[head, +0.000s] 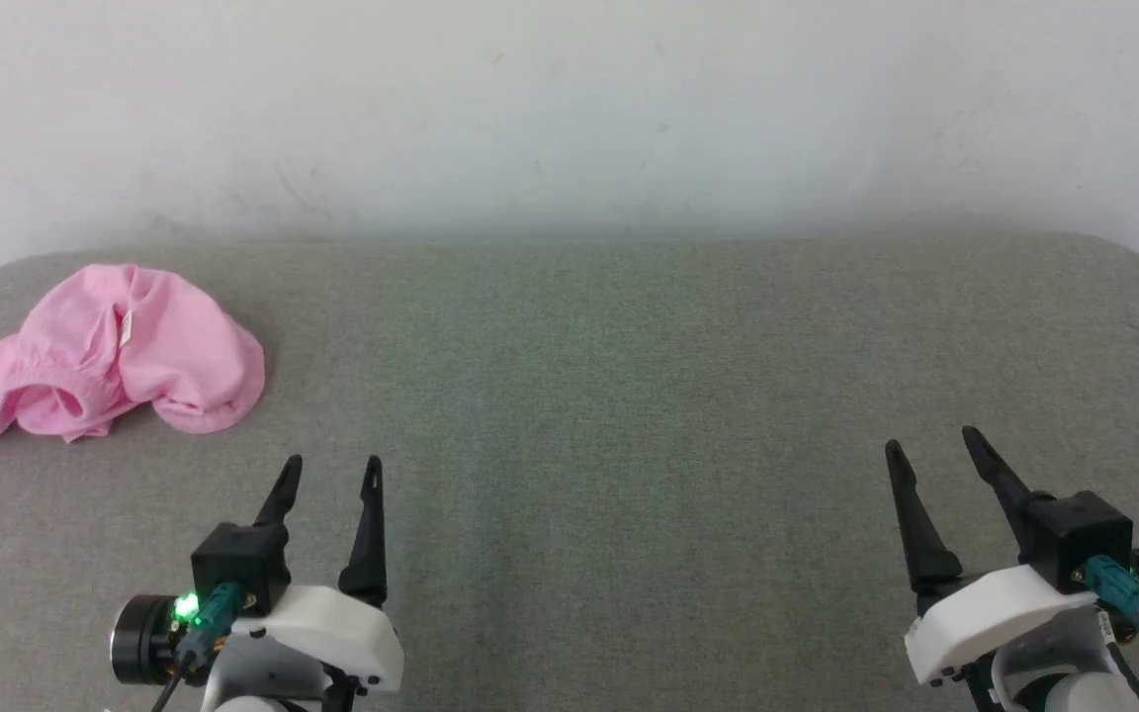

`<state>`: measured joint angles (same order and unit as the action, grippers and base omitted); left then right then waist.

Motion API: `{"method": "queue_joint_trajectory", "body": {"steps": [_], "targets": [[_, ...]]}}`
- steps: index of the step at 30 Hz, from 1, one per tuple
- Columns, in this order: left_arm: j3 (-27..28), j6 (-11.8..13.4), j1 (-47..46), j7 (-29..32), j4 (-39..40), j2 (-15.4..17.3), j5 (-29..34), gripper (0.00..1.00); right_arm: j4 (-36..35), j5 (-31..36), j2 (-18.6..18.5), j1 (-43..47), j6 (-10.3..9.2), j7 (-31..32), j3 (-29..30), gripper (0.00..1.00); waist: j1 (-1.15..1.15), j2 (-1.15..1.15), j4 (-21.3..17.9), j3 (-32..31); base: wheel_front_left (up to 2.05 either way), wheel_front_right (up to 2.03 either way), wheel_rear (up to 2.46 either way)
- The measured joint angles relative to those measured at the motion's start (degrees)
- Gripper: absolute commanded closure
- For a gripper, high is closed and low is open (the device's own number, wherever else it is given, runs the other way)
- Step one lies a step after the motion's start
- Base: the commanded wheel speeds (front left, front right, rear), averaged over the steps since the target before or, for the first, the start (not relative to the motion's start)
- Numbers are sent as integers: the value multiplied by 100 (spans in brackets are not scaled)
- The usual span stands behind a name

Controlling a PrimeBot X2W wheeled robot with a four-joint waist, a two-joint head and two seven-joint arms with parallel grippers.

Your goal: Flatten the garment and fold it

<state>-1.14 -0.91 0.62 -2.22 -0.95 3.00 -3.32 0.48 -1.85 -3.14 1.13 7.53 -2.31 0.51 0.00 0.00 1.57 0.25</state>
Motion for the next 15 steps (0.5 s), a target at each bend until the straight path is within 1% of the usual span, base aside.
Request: {"method": "queue_joint_trajectory", "body": {"steps": [7,15], "targets": [[7,-5,-14,-86,-5,0,-76,0,-3,1,1,4,1,-84,-9,0,0,0,231,24,0,0,0],[21,-14,-22,-191,-18,1,-223,0,-27,22,2,1,1,-181,-67,0,0,0,581,70,0,0,0]]}}
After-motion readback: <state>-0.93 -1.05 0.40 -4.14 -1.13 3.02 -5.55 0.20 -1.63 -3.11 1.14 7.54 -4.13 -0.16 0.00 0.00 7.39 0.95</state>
